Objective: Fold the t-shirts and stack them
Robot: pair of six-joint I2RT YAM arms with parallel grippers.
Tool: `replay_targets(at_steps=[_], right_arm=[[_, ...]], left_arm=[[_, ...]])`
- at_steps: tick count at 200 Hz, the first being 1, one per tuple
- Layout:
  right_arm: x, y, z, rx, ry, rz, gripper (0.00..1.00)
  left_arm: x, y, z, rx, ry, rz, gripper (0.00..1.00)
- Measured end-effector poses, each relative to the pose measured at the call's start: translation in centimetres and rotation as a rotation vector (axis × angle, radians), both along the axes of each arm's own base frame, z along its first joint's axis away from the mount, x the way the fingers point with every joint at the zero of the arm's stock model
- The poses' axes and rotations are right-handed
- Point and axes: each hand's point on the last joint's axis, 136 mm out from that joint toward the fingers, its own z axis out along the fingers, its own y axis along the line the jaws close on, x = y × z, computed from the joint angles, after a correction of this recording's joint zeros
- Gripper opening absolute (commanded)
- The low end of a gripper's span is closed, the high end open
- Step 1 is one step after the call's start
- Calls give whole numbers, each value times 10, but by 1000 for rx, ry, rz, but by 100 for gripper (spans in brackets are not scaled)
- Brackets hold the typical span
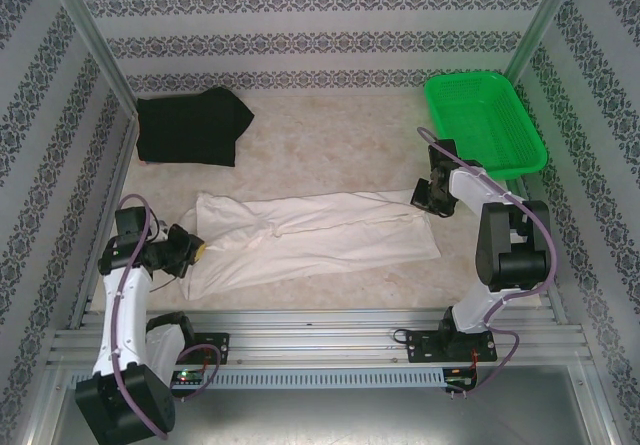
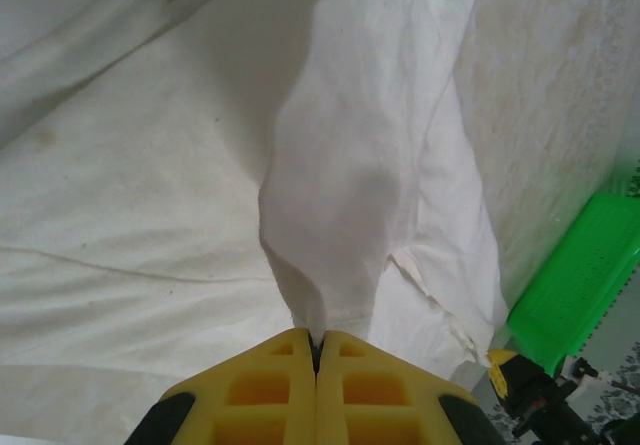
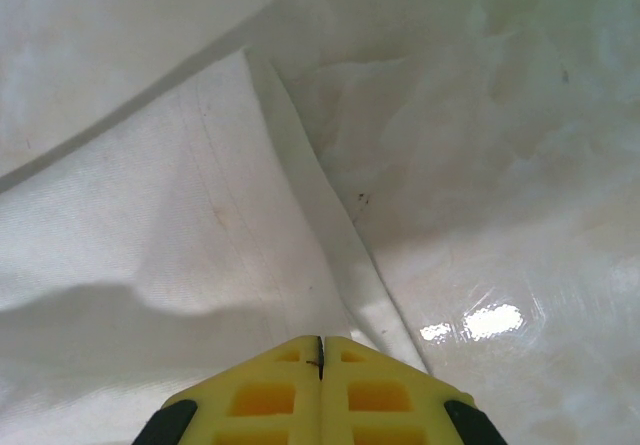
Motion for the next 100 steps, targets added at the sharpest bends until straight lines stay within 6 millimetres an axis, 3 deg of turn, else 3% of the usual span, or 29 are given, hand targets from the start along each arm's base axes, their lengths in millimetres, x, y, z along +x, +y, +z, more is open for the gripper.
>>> replay_targets(at_steps=[42,100], right_arm=[[0,0,0,-1,1,0,0],[0,0,0,-1,1,-1,0]], left_arm=[[-6,-7,1,-41,-5,19,0],[-18,-18,-17,-91,55,33,0]])
